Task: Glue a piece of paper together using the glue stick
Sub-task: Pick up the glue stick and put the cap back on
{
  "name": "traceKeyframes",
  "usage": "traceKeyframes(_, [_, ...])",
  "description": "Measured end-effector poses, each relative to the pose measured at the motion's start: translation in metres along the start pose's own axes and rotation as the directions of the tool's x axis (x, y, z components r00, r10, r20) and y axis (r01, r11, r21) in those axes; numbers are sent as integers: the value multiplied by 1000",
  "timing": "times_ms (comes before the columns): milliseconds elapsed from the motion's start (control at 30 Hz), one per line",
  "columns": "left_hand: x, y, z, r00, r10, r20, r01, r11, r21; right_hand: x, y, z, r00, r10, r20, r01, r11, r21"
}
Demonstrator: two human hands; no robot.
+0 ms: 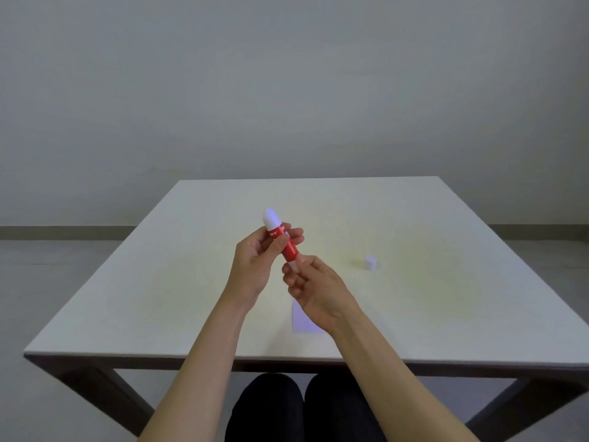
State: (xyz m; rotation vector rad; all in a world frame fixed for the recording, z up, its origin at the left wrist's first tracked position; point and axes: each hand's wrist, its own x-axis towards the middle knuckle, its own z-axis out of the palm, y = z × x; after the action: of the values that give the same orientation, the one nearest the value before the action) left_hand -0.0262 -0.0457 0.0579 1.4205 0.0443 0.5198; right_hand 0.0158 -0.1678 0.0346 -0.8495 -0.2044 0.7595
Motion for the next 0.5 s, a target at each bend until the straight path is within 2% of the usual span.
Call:
traceKeyframes(33, [-1, -1, 0, 1000, -2, -8, 2, 1000, -2, -1, 5, 0, 989, -147, -24, 142, 981, -130])
traceKeyframes(67, [-2, -2, 1, 1000, -3, -12, 3, 1000, -1, -3, 10, 0, 949, -313, -39, 284, 899, -333])
traceKeyframes(100, [-3, -2, 2, 1000, 0, -11, 0, 1000, 3, -3, 15, -1, 881, -472, -33, 379, 745, -550])
traceKeyframes(133, [-4, -2, 3, 1000, 3, -7, -3, 1000, 8, -3, 19, -2, 813, -583, -15, 409, 588, -698])
traceKeyframes(167, [-5, -2, 4, 1000, 1, -3, -1, 1000, 12, -1, 21, -5, 770, -638, 10, 413, 487, -769])
traceKeyframes(200, [-5, -2, 5, 1000, 0, -2, 0, 1000, 16, -2, 20, -6, 768, -641, 20, 409, 466, -785])
traceKeyframes(233, [-5, -1, 5, 1000, 1, -3, -1, 1000, 20, -3, 16, -6, 814, -580, 5, 385, 534, -753])
traceKeyframes(267, [-5, -1, 5, 1000, 2, -6, -1, 1000, 26, -4, 9, -3, 897, -441, -32, 308, 676, -669])
traceKeyframes(300, [-5, -1, 4, 1000, -1, -8, 1, 999, 33, -4, 3, -2, 969, -240, -58, 170, 817, -551])
traceKeyframes(333, [-6, -1, 4, 1000, -7, -7, 7, 999, 36, -4, -3, -2, 998, -30, -55, 4, 904, -427])
traceKeyframes(367, [-7, -1, 4, 1000, -12, -2, 12, 999, 31, -4, -8, -5, 992, 124, -26, -126, 935, -332])
traceKeyframes(400, [-7, -2, 5, 1000, -16, 5, 16, 1000, 20, -5, -11, -6, 981, 196, 6, -188, 947, -260])
traceKeyframes(433, [-8, -2, 6, 1000, -17, 13, 17, 1000, 7, -5, -11, -8, 978, 206, 28, -197, 960, -197])
traceKeyframes(500, [-8, -2, 8, 1000, -12, 15, 12, 1000, -14, -6, -8, -8, 989, 139, 47, -137, 989, -53])
